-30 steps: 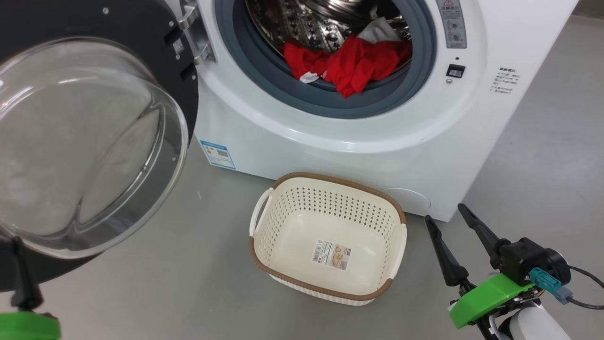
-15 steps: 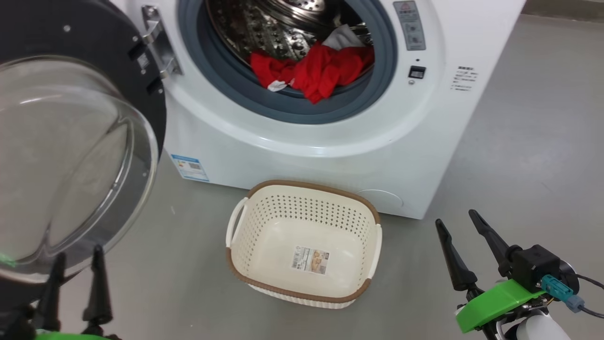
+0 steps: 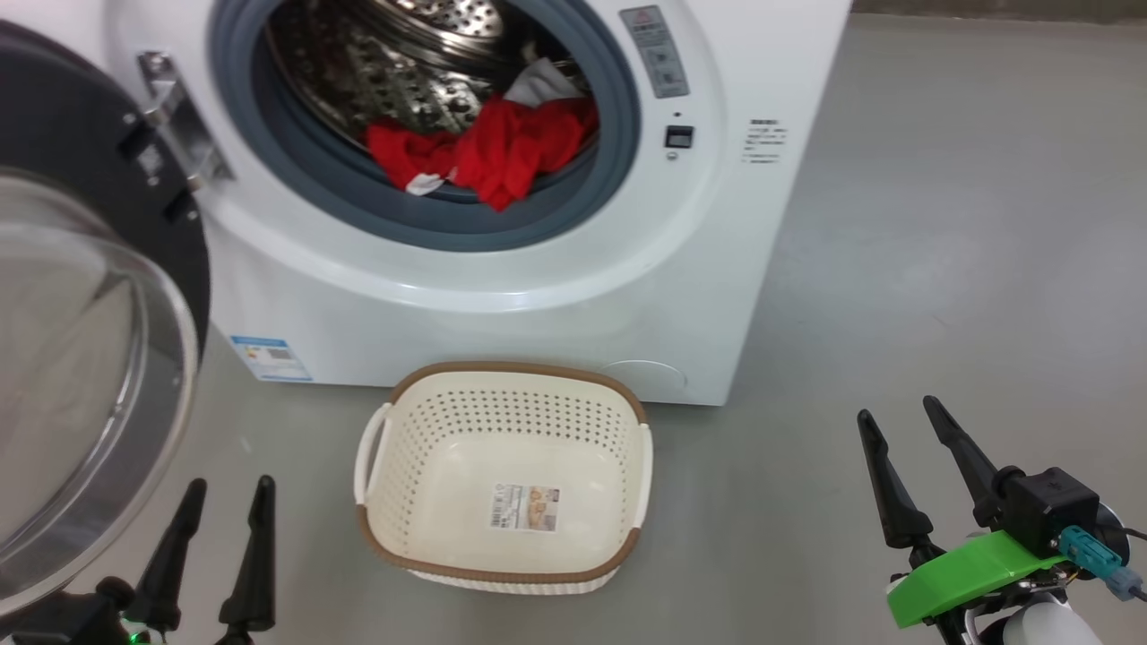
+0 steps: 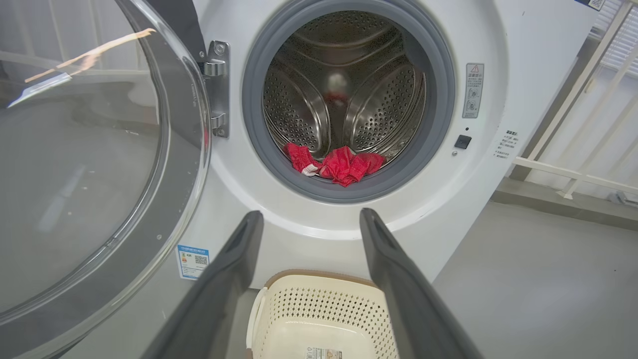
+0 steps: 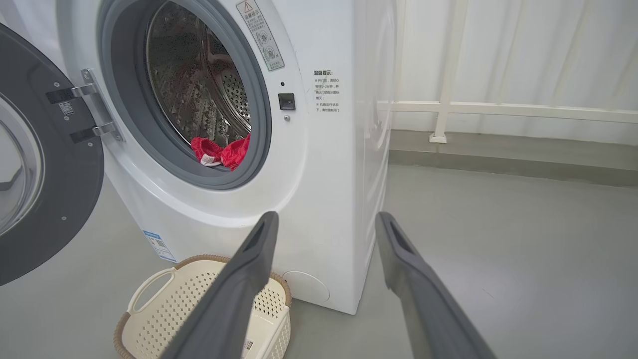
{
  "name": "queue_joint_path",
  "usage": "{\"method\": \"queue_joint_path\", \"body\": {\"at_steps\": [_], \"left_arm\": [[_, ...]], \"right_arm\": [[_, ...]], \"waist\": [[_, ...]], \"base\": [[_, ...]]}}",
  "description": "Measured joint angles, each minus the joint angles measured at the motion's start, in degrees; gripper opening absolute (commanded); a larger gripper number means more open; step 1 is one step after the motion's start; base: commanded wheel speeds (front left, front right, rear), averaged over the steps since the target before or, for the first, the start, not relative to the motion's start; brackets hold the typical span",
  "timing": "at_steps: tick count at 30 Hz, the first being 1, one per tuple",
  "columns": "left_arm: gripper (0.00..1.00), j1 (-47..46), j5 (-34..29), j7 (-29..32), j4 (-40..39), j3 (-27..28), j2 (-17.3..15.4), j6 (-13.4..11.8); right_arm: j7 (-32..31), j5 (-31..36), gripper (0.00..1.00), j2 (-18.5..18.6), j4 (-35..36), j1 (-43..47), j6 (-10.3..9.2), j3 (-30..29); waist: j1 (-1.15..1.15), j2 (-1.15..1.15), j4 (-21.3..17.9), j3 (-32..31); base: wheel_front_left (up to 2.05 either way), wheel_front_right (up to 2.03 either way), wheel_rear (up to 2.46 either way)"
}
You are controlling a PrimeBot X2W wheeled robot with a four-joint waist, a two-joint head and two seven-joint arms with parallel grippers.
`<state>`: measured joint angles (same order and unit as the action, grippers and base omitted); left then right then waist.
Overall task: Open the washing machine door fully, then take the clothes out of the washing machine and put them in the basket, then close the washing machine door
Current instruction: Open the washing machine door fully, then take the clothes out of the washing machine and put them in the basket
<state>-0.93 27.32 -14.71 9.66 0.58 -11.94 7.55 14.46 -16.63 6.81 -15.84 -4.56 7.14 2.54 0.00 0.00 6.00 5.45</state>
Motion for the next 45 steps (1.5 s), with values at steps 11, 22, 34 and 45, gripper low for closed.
{"method": "queue_joint_path", "body": {"at_steps": [11, 22, 34, 45], "left_arm": [[1.00, 0.1, 1.5, 0.0, -2.9, -2.1, -1.6, 0.0], [1.00, 1.2, 1.5, 0.0, -3.8, -1.7, -1.7, 0.0], [1.00, 1.3, 1.4, 0.0, -3.7, -0.5, -1.7, 0.0], [1.00, 1.3, 1.1, 0.0, -3.6, -0.3, -1.9, 0.0]], "right_arm": [[0.0, 0.0, 1.00, -0.5, 1.1, 0.2, 0.00, -1.9], [0.0, 0.1, 1.00, -1.4, 2.0, 1.5, 0.00, -3.5], [0.0, 0.1, 1.00, -1.8, 2.7, 2.1, 0.00, -4.8], [0.0, 0.1, 1.00, -2.3, 2.8, 2.1, 0.00, -5.2]], "waist": [[0.00, 0.00, -5.8, 0.4], [0.00, 0.00, -9.2, 0.6], [0.00, 0.00, -9.9, 0.8], [0.00, 0.00, -9.5, 1.0]], "base": [[0.00, 0.00, 0.00], [0.00, 0.00, 0.00], [0.00, 0.00, 0.00], [0.00, 0.00, 0.00]]}}
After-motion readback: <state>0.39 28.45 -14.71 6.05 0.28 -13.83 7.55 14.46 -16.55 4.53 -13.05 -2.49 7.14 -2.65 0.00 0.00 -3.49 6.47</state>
